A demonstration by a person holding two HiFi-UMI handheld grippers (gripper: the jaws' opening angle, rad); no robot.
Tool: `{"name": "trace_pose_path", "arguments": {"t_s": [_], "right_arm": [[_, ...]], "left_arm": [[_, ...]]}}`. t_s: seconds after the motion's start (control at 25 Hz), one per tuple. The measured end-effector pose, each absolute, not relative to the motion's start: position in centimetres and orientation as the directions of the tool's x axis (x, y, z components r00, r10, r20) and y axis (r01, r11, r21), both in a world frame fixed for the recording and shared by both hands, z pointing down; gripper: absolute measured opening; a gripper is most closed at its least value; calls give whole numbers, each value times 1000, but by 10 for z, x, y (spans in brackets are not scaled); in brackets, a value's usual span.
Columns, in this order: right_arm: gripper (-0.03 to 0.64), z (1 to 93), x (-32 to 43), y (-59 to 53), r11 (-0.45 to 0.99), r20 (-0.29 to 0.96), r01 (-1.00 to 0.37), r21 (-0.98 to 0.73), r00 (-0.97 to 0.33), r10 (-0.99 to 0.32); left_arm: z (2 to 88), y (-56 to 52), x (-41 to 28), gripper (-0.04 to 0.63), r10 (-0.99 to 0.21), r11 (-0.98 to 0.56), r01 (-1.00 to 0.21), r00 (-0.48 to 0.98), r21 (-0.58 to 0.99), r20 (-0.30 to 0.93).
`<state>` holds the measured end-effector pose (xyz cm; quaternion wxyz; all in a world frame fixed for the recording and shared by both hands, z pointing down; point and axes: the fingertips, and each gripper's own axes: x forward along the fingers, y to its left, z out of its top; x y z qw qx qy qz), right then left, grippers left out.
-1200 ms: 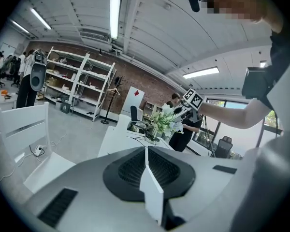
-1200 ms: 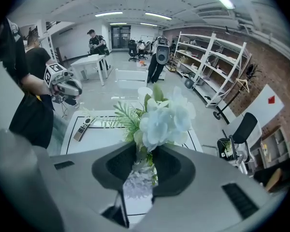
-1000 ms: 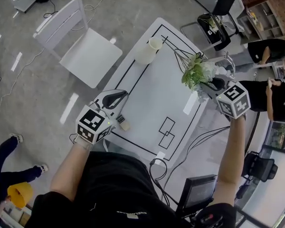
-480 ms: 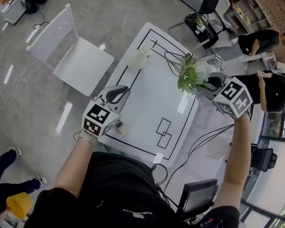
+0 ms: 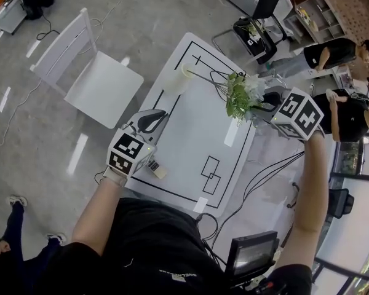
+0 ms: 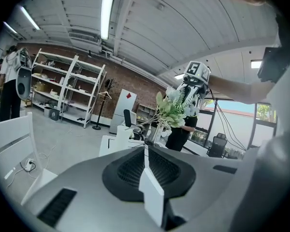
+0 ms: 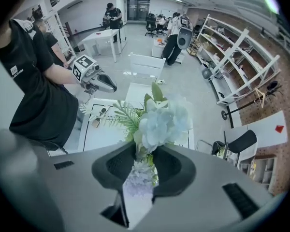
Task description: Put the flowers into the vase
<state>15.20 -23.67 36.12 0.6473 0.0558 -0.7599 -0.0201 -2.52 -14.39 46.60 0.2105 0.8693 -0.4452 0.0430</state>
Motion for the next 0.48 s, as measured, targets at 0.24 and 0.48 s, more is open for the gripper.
{"name": "trace_pose_path", "arguments": {"t_s": [0.24,0.48], "right_arm": [[112,364,137,-253,995,992,-32,93,-85,-95],[115,367,126,-261,996,995,4,90,-35,-90]], "left_arm": [[472,-151,-36,5,-750,-515,-785,607,343,263],[477,-154,-41,5,-740,-520,-775,619,360,263]]}}
